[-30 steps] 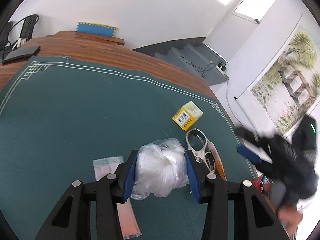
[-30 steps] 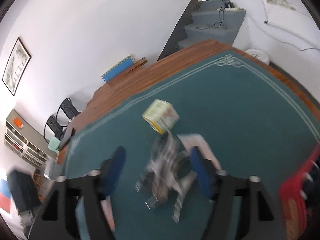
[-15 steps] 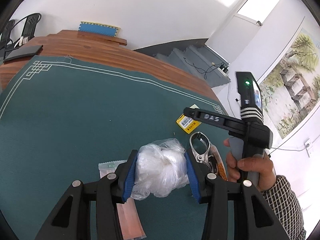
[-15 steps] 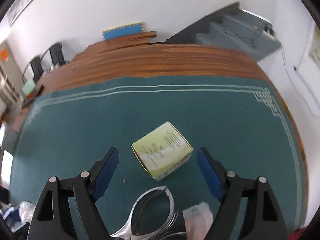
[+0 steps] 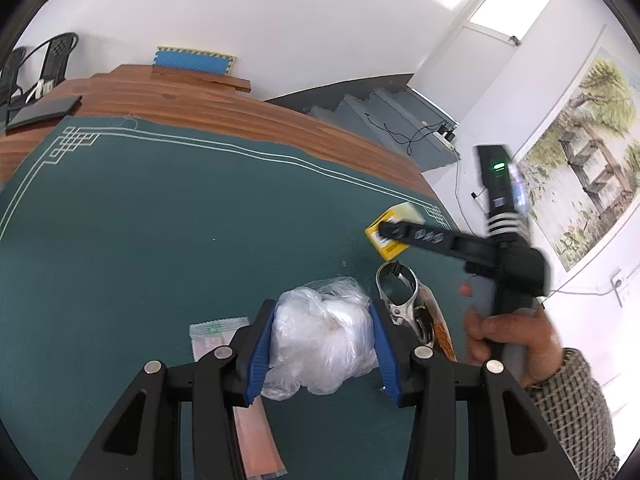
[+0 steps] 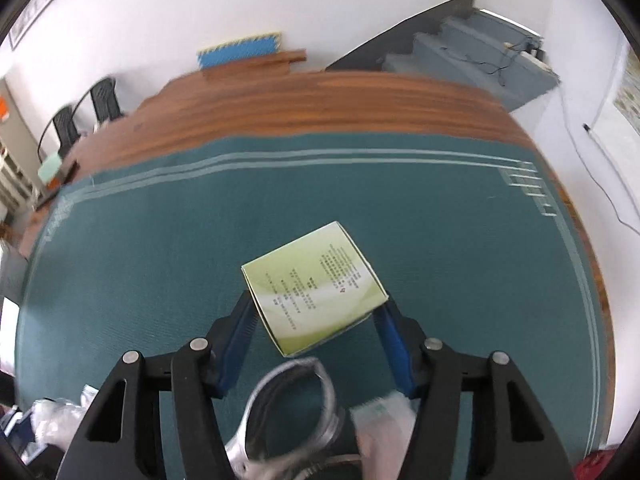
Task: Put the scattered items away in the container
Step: 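Carry the plastic bag and green box to the red box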
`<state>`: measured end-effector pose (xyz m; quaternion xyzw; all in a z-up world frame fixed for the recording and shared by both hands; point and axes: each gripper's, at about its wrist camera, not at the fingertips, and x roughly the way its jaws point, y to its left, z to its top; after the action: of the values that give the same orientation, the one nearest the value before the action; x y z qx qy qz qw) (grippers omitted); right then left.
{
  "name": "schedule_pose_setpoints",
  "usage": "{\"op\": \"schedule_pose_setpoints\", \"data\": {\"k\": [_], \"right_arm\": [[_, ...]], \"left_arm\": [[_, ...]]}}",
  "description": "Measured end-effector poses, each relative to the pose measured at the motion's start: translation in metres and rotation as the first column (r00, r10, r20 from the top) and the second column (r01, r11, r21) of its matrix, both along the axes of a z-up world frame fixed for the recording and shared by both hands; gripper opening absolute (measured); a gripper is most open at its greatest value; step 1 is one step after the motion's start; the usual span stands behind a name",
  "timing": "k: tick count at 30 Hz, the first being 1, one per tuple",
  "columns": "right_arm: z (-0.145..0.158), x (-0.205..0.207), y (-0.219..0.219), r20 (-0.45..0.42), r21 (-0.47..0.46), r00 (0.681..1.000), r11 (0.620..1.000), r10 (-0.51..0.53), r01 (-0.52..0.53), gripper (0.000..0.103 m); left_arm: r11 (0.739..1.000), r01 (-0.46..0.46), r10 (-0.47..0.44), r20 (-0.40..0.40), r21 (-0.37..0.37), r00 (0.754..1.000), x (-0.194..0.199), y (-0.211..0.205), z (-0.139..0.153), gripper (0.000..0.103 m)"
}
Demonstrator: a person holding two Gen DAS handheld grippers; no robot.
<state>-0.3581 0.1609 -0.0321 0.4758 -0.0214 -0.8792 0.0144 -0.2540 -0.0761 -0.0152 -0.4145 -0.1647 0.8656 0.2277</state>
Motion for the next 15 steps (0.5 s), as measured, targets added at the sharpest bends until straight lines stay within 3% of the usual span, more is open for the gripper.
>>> {"op": "schedule_pose_setpoints", "data": {"k": [8, 15], "right_arm": [[0.073, 0.082, 0.048, -0.136, -0.021, 0.983, 0.993, -0.121, 0.12, 0.063], [0.101, 0.177, 0.087, -0.231, 0.019, 0.955, 0.981, -0.183, 0.193, 0.063]], "left_arm": [[0.994, 0.065, -0.073, -0.083, -0.091, 0.994, 0.032, 0.038, 0.016, 0.047], [0.972, 0.141, -0.174, -0.171, -0.187, 0.97, 0.083, 0.089, 0.035, 0.047]]}}
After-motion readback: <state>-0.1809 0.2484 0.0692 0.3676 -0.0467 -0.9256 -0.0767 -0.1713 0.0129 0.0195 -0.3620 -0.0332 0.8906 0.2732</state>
